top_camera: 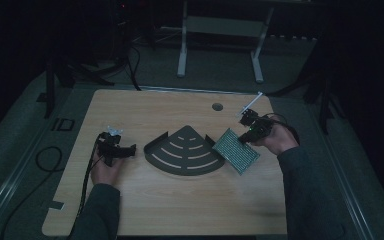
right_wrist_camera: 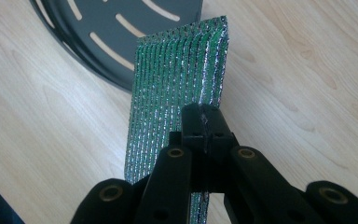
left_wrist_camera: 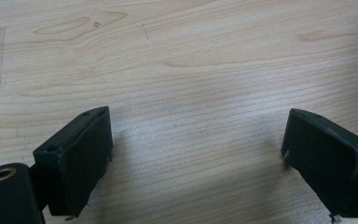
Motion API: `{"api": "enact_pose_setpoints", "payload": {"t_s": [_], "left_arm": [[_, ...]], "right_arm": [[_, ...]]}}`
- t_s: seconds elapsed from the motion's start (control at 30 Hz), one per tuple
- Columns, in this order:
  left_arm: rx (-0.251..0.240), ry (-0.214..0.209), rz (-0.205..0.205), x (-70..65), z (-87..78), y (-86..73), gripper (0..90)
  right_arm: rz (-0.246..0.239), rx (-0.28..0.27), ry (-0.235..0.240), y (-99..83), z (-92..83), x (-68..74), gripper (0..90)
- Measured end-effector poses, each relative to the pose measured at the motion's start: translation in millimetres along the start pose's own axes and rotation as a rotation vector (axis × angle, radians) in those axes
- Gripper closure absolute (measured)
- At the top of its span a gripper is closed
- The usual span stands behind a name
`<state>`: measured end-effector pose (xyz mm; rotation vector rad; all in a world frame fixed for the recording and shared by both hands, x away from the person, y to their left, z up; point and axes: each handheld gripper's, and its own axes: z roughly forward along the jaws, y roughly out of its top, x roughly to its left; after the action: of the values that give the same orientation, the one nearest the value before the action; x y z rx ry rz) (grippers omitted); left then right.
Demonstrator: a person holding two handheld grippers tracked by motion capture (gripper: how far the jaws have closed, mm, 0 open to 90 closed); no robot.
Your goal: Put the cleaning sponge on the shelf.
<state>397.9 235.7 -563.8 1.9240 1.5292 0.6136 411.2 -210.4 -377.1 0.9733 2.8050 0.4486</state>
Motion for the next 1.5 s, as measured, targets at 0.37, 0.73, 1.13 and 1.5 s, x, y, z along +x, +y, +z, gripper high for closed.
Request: {"api": "enact_pose_setpoints", "payload": {"t_s": [0.37,0.73,1.13,1.5], "left_arm": [[0.001,0.001,0.001,0.1,-0.1,0.0,9.3],[0.001,0.000,0.000,0.0,-0.1,0.0,9.2],[0.001,0.000,0.001,0.1,-0.1,0.0,9.3],[0.001,0.000,0.001,0.1,-0.1,0.0,9.2]], "right_arm": [[0.014,-0.007,0.001,12.4,-0.3,-3.6,89.8],[0.014,-0.021,0.000,29.5,-0.4,-1.6,89.8],[0.009,-0.018,-0.003,46.8,4.2,1.1,89.8],[0.011,-0.014,0.007,62.1,14.9,3.5,89.8]]}}
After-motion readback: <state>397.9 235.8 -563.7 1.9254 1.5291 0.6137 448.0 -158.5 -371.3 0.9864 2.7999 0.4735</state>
